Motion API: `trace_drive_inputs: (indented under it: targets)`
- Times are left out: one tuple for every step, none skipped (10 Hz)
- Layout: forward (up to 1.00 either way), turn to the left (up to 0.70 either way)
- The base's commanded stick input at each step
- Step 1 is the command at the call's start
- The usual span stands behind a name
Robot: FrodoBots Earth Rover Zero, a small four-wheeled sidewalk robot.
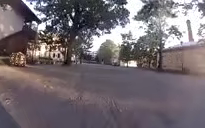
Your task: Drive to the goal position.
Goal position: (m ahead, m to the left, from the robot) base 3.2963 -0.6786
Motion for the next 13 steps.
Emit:
trace_drive_inputs:
  targets:
    - [0.7, 0.0]
    - [0.7, 0.0]
    - [0.7, 0.0]
    - [0.7, 0.0]
    - [0.7, 0.0]
    - [0.7, 0.0]
    - [0.7, 0.0]
    - [0.7, 0.0]
    - [0.7, 0.0]
    - [0.7, 0.0]
    - [0.7, 0.0]
    - [0.7, 0.0]
    - [0.7, 0.0]
